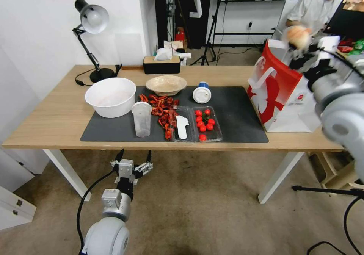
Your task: Pick up the trash from the table and place it into the takeout bag.
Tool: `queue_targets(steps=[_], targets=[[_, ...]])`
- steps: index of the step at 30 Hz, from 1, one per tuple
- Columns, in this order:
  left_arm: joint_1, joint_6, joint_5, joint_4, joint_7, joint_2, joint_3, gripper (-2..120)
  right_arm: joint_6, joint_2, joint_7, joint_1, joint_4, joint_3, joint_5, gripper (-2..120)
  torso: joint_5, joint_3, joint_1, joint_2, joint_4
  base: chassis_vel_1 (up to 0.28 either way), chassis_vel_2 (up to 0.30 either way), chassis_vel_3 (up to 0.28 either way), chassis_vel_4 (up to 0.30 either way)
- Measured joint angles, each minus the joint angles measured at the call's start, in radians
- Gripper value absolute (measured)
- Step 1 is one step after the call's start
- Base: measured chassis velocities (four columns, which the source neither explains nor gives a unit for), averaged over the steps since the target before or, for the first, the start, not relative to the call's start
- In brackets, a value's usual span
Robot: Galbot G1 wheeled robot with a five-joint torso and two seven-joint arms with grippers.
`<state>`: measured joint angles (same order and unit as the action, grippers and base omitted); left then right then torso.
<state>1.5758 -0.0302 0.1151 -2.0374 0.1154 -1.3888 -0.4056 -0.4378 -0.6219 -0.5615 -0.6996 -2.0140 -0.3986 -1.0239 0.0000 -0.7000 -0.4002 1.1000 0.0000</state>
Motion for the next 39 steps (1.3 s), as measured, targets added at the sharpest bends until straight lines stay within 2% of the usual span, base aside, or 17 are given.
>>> queue_targets(steps=[10,13,15,17,18,21,22,25,26,29,30,33,34,36,39], targets=[[-0.007,0.000,-0.014,0.009,0.000,-0.005,0.019,100,0.009,-0.012,-0.031,0.047,0.155,0.033,-0.006,7,0.0001,0.000,0.000,0.000,0.0000,0.000,0.000,0.000,0.000],[-0.005,0.000,-0.015,0.009,0.000,-0.006,0.026,100,0.009,-0.013,-0.029,0.051,0.172,0.042,-0.015,18,0.0002,0.000,0.000,0.000,-0.0001,0.000,0.000,0.000,0.000],[-0.004,0.000,-0.015,0.010,-0.001,-0.006,0.027,100,0.009,-0.014,-0.029,0.050,0.172,0.043,-0.016,22,-0.0001,0.000,0.000,0.000,-0.0001,0.000,0.000,0.000,0.000],[-0.003,0.002,-0.016,0.014,-0.001,-0.007,0.031,100,0.009,-0.019,-0.030,0.050,0.171,0.048,-0.016,32,0.0000,0.000,0.000,0.000,0.0000,0.000,0.000,0.000,0.000],[-0.003,0.002,-0.016,0.014,-0.001,-0.007,0.031,100,0.009,-0.019,-0.030,0.050,0.171,0.048,-0.016,32,0.0000,0.000,0.000,0.000,0.0000,0.000,0.000,0.000,0.000],[-0.008,0.010,-0.015,0.018,0.003,-0.010,0.034,100,0.009,-0.026,-0.033,0.053,0.173,0.055,-0.016,47,-0.0001,0.000,0.000,0.000,0.0000,0.000,0.000,0.000,0.000],[-0.008,0.010,-0.015,0.018,0.003,-0.010,0.034,100,0.009,-0.026,-0.033,0.053,0.173,0.055,-0.016,47,-0.0001,0.000,0.000,0.000,0.0000,0.000,0.000,0.000,0.000],[-0.012,0.013,-0.010,0.018,0.006,-0.006,0.033,100,0.004,-0.038,-0.048,0.053,0.176,0.060,-0.016,63,-0.0001,0.000,0.000,0.000,0.0000,0.000,0.000,0.000,0.000],[-0.012,0.013,-0.010,0.018,0.006,-0.006,0.033,100,0.004,-0.038,-0.048,0.053,0.176,0.060,-0.016,63,-0.0001,0.000,0.000,0.000,0.0000,0.000,0.000,0.000,0.000],[-0.014,0.013,-0.006,0.019,0.007,-0.001,0.030,100,-0.006,-0.044,-0.052,0.048,0.176,0.063,-0.017,78,-0.0001,0.000,0.000,0.000,-0.0001,0.000,0.000,0.000,0.000],[-0.014,0.013,-0.006,0.019,0.007,-0.001,0.030,100,-0.006,-0.044,-0.052,0.048,0.176,0.063,-0.017,78,-0.0001,0.000,0.000,0.000,-0.0001,0.000,0.000,0.000,0.000],[-0.016,0.013,-0.004,0.021,0.007,-0.001,0.031,100,-0.011,-0.049,-0.053,0.049,0.177,0.065,-0.020,91,-0.0001,0.000,0.000,0.000,-0.0001,0.000,0.000,0.000,0.000],[-0.016,0.013,-0.004,0.021,0.007,-0.001,0.031,100,-0.011,-0.049,-0.053,0.049,0.177,0.065,-0.020,91,-0.0001,0.000,0.000,0.000,-0.0001,0.000,0.000,0.000,0.000],[-0.017,0.013,-0.004,0.023,0.008,-0.001,0.032,100,-0.015,-0.055,-0.056,0.050,0.178,0.069,-0.023,99,-0.0002,0.000,0.000,0.000,0.0000,0.000,0.000,0.000,0.000],[-0.019,0.014,-0.003,0.024,0.008,-0.001,0.033,100,-0.019,-0.057,-0.056,0.050,0.178,0.075,-0.024,100,-0.0001,0.000,0.000,0.000,0.0000,0.000,0.000,0.000,0.000]])
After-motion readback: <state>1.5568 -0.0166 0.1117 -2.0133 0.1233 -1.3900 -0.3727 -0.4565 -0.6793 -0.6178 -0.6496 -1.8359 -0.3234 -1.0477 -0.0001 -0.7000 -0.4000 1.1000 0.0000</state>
